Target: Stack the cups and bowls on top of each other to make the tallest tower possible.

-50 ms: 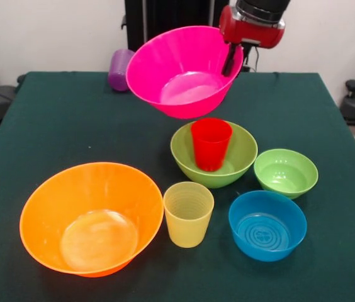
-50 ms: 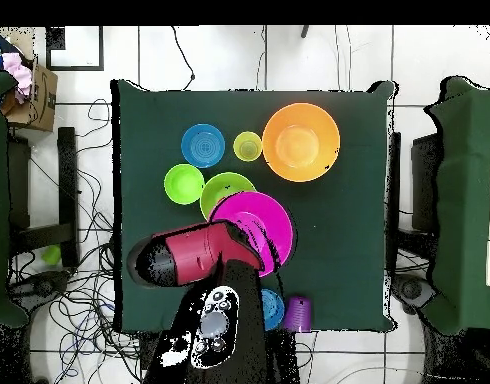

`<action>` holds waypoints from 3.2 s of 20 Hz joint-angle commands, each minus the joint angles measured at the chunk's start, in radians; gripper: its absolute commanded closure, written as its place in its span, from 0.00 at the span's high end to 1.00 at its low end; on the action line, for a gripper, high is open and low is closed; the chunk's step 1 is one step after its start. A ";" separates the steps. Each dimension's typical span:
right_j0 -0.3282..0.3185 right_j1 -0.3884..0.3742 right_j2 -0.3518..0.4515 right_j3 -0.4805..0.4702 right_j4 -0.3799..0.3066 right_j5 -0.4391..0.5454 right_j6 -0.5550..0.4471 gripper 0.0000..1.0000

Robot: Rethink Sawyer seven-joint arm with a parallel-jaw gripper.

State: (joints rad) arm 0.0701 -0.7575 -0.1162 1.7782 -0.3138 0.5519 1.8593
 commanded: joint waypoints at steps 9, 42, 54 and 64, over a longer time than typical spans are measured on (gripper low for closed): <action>-0.006 0.023 0.062 -0.097 0.023 0.071 0.072 0.00; 0.104 0.312 -0.046 -0.299 0.024 -0.034 0.202 0.00; 0.129 0.325 -0.049 -0.288 0.077 -0.053 0.208 0.00; 0.162 0.320 -0.049 -0.275 0.127 -0.045 0.233 0.00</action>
State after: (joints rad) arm 0.2068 -0.4959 -0.2550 1.5072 -0.2418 0.5649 1.8934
